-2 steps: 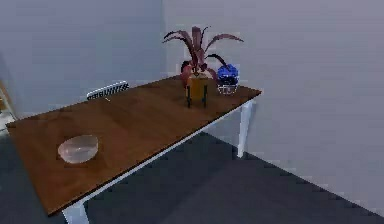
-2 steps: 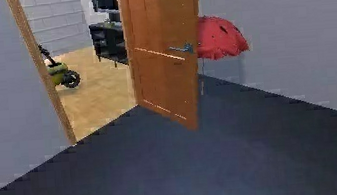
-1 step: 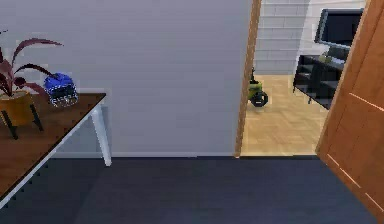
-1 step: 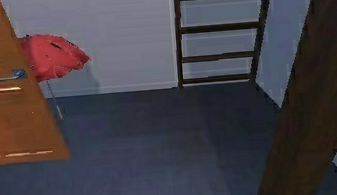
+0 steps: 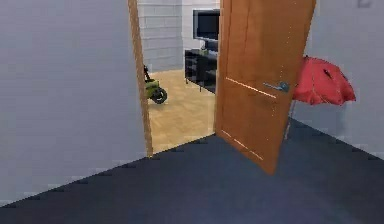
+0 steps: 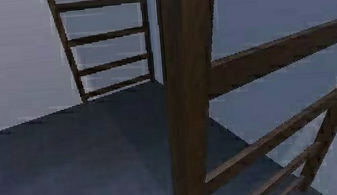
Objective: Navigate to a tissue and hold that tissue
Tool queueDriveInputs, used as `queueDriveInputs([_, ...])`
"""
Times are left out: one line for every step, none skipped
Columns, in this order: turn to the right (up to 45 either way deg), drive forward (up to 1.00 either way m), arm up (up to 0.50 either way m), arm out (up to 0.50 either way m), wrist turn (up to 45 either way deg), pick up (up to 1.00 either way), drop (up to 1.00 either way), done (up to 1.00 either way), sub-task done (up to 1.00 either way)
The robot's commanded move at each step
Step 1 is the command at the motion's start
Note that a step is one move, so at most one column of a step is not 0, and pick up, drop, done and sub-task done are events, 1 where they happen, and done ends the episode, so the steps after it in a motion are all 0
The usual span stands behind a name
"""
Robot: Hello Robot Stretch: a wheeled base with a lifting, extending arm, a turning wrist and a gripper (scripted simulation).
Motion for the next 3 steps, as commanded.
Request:
queueDriveInputs([3.0,0.0,0.0,0.0,0.0,0.0,0.0,0.0,0.0])
queueDriveInputs([0.0,1.0,0.0,0.0,0.0,0.0,0.0,0.0,0.0])
queueDriveInputs([0.0,0.9,0.0,0.0,0.0,0.0,0.0,0.0,0.0])
